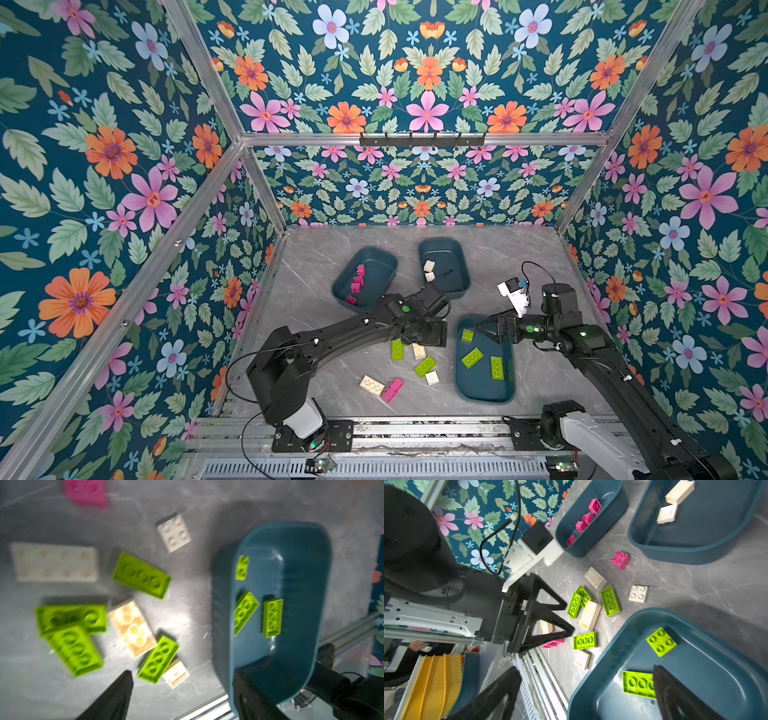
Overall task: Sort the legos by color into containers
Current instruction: 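Lower the left gripper onto a cream 2x2 brick and grasp it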
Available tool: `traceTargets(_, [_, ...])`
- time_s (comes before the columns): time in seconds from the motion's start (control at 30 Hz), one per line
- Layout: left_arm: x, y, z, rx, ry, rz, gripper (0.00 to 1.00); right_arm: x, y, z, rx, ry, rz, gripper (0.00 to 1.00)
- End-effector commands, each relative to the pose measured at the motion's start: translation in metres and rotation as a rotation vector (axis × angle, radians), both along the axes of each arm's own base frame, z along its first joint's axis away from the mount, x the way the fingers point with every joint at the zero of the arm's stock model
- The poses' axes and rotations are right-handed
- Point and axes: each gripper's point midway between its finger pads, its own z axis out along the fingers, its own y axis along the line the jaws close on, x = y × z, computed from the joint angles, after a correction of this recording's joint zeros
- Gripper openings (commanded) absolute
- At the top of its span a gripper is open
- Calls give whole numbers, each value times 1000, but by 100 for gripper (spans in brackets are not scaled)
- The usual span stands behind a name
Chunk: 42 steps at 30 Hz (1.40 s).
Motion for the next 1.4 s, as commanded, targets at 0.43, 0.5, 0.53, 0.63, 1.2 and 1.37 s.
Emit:
traceTargets(0.43, [-61,149,-44,180,189,638,80,-6,59,-12,35,21,177,99])
traceTargets(0.5, [-65,152,-53,195,210,665,80,-5,61,-12,40,22,177,99])
traceTargets(0.53, [-67,153,-57,203,220,673,80,-5,61,-12,40,21,179,99])
traceTargets(0.63, [-70,155,-67,211,237,708,79,-7,60,-13,37,25,180,99])
traceTargets(1.2, [-74,142,-104,181,305,775,59,-14,50,-21,-6,28,143,99])
traceTargets(1.37, [-70,140,-106,188,298,762,47,-15,49,-22,-11,30,139,99])
